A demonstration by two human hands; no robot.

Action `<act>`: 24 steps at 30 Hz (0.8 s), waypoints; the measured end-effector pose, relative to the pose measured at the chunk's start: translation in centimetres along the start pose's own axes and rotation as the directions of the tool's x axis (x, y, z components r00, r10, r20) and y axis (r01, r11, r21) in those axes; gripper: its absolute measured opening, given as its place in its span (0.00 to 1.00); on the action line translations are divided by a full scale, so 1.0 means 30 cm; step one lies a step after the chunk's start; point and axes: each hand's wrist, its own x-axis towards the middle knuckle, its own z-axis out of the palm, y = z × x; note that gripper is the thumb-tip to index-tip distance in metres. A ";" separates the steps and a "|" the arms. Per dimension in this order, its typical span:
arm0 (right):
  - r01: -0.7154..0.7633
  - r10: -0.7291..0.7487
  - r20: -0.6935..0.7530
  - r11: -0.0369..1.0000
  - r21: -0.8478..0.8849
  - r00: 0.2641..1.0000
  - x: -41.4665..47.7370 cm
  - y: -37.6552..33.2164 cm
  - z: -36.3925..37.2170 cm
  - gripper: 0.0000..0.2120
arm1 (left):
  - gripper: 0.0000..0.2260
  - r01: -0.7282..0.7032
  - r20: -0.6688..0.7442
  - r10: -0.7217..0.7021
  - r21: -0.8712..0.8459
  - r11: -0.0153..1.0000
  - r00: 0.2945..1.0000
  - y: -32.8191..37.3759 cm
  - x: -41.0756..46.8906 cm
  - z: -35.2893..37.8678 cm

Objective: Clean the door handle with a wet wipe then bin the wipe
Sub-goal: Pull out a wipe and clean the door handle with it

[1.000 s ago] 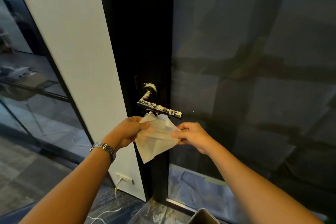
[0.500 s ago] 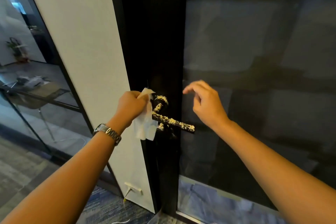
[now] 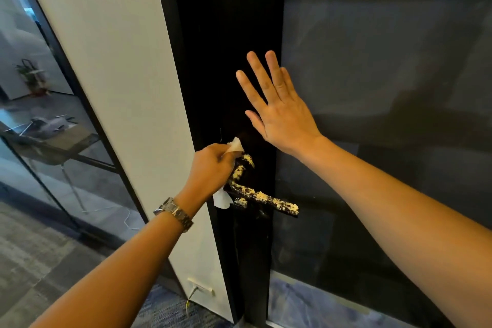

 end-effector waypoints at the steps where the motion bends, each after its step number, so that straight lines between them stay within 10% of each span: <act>1: -0.001 0.001 -0.011 1.000 -0.020 1.000 0.002 -0.003 0.008 0.29 | 0.10 -0.045 -0.011 0.045 0.009 0.999 0.999 0.004 0.000 0.007; 12: 0.010 -0.011 -0.046 1.000 -0.023 0.999 0.006 0.002 0.018 0.28 | 0.12 -0.329 0.144 0.318 0.058 0.942 0.937 0.009 -0.001 0.015; 24: 0.025 -0.025 -0.073 1.000 -0.005 0.997 0.004 0.006 0.025 0.28 | 0.15 -0.302 0.128 0.287 0.114 0.947 0.949 0.031 0.038 -0.034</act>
